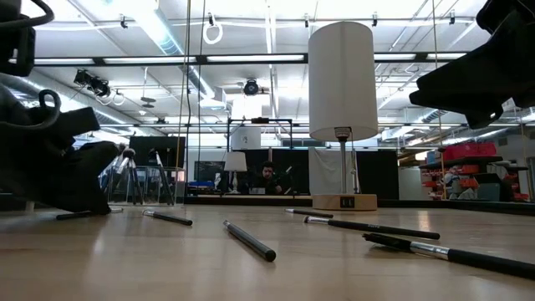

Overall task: Put items in baskets/containers
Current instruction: Put the black eyeshadow brush into the transparent organizer

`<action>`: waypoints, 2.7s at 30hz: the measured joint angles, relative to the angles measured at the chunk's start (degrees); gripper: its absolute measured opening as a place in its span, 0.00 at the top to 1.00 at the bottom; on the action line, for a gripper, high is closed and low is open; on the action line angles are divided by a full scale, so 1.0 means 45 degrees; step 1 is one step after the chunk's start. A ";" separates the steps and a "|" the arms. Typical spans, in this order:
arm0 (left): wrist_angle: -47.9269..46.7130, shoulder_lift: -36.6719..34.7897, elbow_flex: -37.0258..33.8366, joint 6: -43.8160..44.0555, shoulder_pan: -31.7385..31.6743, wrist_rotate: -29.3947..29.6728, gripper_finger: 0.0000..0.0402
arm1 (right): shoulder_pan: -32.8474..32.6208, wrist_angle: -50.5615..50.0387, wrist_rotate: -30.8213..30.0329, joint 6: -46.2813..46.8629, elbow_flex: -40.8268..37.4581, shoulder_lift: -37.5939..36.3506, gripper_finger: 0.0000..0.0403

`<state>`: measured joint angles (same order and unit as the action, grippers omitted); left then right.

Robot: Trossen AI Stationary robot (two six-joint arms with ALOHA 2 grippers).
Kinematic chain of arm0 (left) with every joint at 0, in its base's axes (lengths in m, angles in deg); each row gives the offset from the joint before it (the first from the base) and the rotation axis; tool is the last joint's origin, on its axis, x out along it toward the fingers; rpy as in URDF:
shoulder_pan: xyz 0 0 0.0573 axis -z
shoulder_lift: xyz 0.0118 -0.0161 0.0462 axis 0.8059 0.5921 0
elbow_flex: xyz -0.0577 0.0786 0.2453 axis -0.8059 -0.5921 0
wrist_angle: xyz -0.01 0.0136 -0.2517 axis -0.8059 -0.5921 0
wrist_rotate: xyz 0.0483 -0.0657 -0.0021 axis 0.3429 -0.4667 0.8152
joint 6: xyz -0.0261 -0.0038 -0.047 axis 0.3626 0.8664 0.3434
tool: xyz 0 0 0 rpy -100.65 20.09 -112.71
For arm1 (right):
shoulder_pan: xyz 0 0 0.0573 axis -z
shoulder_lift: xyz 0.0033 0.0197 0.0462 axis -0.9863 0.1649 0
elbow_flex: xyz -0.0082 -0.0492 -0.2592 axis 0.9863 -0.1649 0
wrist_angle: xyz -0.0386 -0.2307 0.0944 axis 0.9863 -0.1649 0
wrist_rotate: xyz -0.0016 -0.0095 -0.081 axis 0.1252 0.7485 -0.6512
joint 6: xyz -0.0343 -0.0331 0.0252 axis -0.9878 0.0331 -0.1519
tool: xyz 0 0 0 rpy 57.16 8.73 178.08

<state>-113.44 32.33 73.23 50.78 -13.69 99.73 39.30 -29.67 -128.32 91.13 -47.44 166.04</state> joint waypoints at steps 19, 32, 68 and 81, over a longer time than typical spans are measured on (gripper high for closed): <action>0.0615 0.0019 -0.0135 -0.1781 -0.0704 -0.0058 0.97 | 0.0000 -0.0005 0.0000 -0.0001 0.0000 0.0000 0.66; 0.1044 0.0063 -0.0075 -0.0466 0.1265 0.0559 0.97 | -0.0005 -0.0068 0.0427 0.0102 0.0000 0.0000 0.66; 0.2390 0.0400 0.0807 -0.3522 0.2651 0.1752 0.61 | -0.0005 -0.0039 0.0423 0.0102 0.0000 0.0000 0.66; 0.3506 0.2917 0.0799 -0.3301 0.2866 0.4293 0.59 | -0.0005 -0.0053 0.0423 0.0097 0.0000 0.0002 0.66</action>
<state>-97.67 45.46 76.82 35.92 -0.79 119.05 39.27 -29.91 -126.42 91.57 -47.44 166.05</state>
